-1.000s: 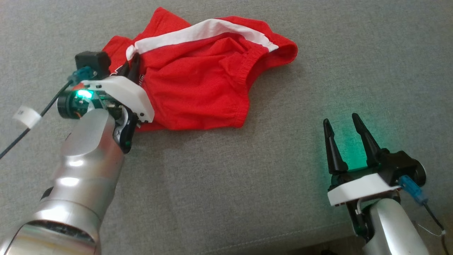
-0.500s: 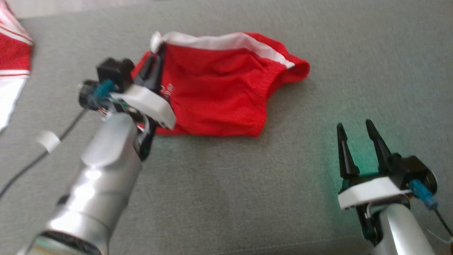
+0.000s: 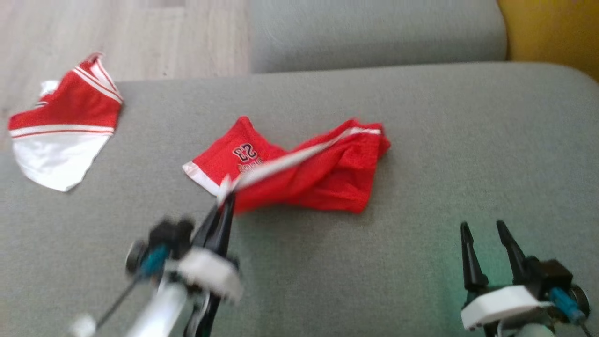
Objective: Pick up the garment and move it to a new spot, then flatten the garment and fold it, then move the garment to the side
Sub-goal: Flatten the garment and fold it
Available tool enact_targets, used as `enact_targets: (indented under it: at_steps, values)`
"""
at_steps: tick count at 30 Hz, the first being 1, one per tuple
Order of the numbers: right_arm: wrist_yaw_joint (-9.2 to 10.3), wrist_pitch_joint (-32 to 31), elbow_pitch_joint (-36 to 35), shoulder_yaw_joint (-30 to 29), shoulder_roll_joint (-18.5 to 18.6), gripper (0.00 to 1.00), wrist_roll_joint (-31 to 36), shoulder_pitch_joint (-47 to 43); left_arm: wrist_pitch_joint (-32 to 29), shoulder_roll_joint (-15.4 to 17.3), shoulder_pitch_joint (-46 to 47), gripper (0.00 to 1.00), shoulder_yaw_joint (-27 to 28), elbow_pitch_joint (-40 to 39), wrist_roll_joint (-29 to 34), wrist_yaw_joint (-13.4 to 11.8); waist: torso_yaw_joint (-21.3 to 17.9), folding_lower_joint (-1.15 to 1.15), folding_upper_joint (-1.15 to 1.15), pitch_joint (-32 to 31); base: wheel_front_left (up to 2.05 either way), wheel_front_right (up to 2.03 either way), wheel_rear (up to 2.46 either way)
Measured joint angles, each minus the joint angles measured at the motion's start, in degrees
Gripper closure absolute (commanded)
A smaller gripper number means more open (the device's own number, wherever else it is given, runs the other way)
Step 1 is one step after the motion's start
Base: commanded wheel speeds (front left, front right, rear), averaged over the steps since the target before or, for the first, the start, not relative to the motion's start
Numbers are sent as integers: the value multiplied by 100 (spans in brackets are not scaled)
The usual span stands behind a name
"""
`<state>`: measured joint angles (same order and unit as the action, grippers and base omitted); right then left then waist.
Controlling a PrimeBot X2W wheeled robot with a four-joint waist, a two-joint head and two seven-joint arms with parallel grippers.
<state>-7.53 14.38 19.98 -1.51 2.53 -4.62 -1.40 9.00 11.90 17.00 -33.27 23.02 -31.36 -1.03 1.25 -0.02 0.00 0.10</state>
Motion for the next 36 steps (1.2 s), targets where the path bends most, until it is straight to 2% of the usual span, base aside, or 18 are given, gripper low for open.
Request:
enact_targets:
  at_steps: [4,8,18,19,20,21,22,29,36]
  values:
    - [0,0,0,-29,0,0,1,-95,-94,265,-739,100,79,-308,-119,-268,62,0,0,-105,0,0,0]
    - [0,0,-4,-32,-1,0,11,-94,-121,403,-979,100,243,-341,-255,-410,47,2,0,-77,0,0,0]
    - [0,0,-71,104,-1,0,68,-34,129,435,-857,100,556,276,-404,-450,2,3,0,185,0,0,0]
    - [0,0,-75,107,-1,0,68,-24,185,422,-818,92,566,355,-404,-450,-3,3,0,204,0,0,0]
    - [0,0,-73,111,-1,0,69,-24,227,401,-773,63,573,444,-404,-445,-5,3,0,213,0,0,0]
    - [0,0,-73,115,-1,0,70,-24,268,383,-738,13,577,508,-404,-444,-7,3,0,216,0,0,0]
    - [0,0,-70,115,-1,0,85,-25,303,359,-711,0,581,576,-404,-437,-6,3,0,214,0,0,0]
    - [0,0,-33,105,-1,0,119,-31,431,204,-675,0,657,833,-455,-350,38,2,0,96,0,0,0]
    - [0,0,30,105,-1,0,115,-27,527,103,-684,0,840,563,-264,-410,200,2,0,-14,0,0,0]
